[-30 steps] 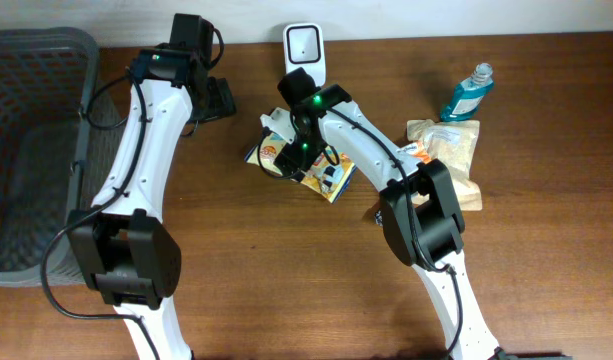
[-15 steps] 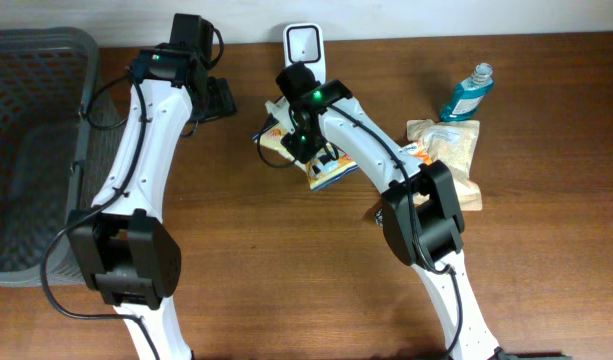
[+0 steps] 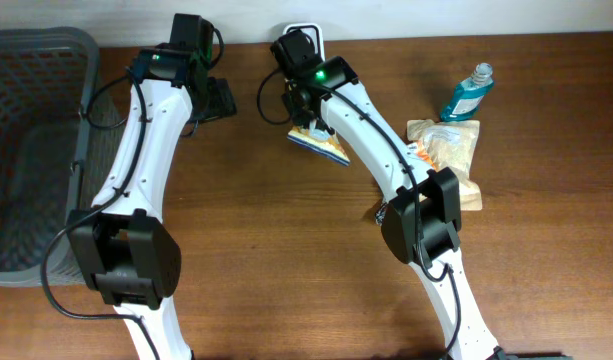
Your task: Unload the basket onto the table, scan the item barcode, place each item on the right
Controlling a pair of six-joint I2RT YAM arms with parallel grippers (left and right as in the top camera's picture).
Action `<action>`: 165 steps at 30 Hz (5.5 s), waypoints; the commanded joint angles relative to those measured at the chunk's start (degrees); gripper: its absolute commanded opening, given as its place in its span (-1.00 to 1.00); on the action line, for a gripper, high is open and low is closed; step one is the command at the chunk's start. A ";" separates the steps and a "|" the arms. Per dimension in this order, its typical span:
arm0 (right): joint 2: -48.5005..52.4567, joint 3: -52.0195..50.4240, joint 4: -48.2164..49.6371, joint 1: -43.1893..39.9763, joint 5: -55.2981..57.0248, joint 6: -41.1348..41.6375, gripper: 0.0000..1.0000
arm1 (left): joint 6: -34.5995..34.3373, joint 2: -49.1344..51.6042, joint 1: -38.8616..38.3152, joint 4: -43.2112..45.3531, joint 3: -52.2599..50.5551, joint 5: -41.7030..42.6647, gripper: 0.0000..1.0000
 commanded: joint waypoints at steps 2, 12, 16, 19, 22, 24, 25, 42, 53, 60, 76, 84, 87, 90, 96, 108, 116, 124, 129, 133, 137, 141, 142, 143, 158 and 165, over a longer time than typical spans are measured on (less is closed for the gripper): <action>-1.20 0.66 -2.21 -0.20 -1.97 1.51 -0.92 | -0.72 0.94 -0.22 -0.11 -0.59 -0.20 0.98; -1.05 -5.75 -9.42 -0.22 -13.94 1.55 0.71 | -0.72 0.94 -0.22 -0.11 -0.59 -0.20 0.98; -1.60 -2.34 -13.00 -0.63 -13.70 4.44 0.97 | -0.72 0.94 -0.22 -0.11 -0.59 -0.20 0.98; -1.60 2.69 -18.29 -1.79 -13.73 5.62 0.97 | -0.72 0.96 -0.22 -0.11 -0.59 -0.20 0.98; -1.60 2.95 -21.11 -2.38 -14.45 5.60 0.97 | -0.72 0.94 -0.22 -0.11 -0.59 -0.20 0.98; -1.46 2.73 -22.99 -2.82 -13.00 5.18 0.97 | -0.72 0.94 -0.22 -0.11 -0.59 -0.20 0.98; -1.46 2.16 -22.95 -2.99 -12.85 5.20 0.97 | -0.72 0.94 -0.22 -0.11 -0.59 -0.22 0.98; -1.14 -21.22 -1.75 -4.42 -19.47 5.22 0.50 | -0.72 0.94 -0.28 -0.11 -0.59 -0.20 0.98; -1.27 -14.47 -4.63 -4.42 -19.26 5.22 -0.46 | -0.72 0.94 -0.28 -0.11 -0.59 -0.20 0.98; -1.29 -2.23 -11.85 -4.28 -9.66 5.66 -0.92 | -0.72 0.94 -0.33 -0.11 -0.59 -0.20 0.98; 0.46 3.74 14.99 -4.31 11.04 10.14 -0.92 | -0.72 0.94 -0.33 -0.11 -0.59 -0.20 0.98; 4.37 3.72 18.27 -4.24 7.50 10.14 -0.92 | -0.72 0.94 -0.35 -0.11 -0.59 -0.20 0.98; 4.68 3.72 18.49 -4.26 7.52 10.12 -0.92 | -0.72 0.94 -0.37 -0.11 -0.59 -0.20 0.98; 4.92 3.72 19.15 -4.26 7.52 10.12 -0.92 | -0.72 0.96 -0.39 -0.11 -0.59 -0.22 0.98; 4.85 3.74 18.97 -4.26 7.56 10.12 -0.92 | -0.72 0.94 -0.37 -0.11 -0.59 -0.20 0.98; -13.22 5.03 10.54 -6.82 12.07 16.68 -0.92 | -0.72 0.94 -0.44 -0.11 -0.59 -0.20 0.98; -25.09 5.03 -3.98 -24.26 12.24 26.29 -0.92 | -0.72 0.94 -0.44 -0.11 -0.59 -0.22 0.98; -21.38 4.85 -17.46 -47.60 11.61 34.42 -0.92 | -0.72 0.94 -0.44 -0.11 -0.59 -0.20 0.98; -15.52 4.81 -18.80 -58.03 8.13 34.58 -0.92 | -0.72 0.96 -0.44 -0.11 -0.59 -0.20 0.98; -10.03 4.81 -17.59 -62.64 8.17 34.58 -0.92 | -0.72 0.94 -0.44 -0.11 -0.59 -0.22 0.98; -4.42 4.81 -16.04 -66.38 8.17 34.56 -0.90 | -0.72 0.94 -0.44 -0.11 -0.59 -0.20 0.98; -0.11 4.81 -14.10 -69.00 8.11 34.56 -0.81 | -0.72 0.94 -0.44 -0.09 -0.59 -0.20 0.98; 0.48 4.81 -13.77 -69.24 8.15 34.53 -0.77 | -0.72 0.94 -0.44 -0.11 -0.59 -0.20 0.98; 1.16 4.81 -13.35 -69.55 8.15 34.56 -0.69 | -0.72 0.94 -0.44 -0.11 -0.59 -0.20 0.98; 1.29 5.57 -14.21 -69.61 7.08 33.42 0.99 | -0.72 0.94 -0.44 -0.11 -0.59 -0.20 0.98; -3.58 8.02 -16.98 -69.88 2.73 33.44 0.99 | -0.72 0.94 -0.44 -0.11 -0.59 -0.20 0.98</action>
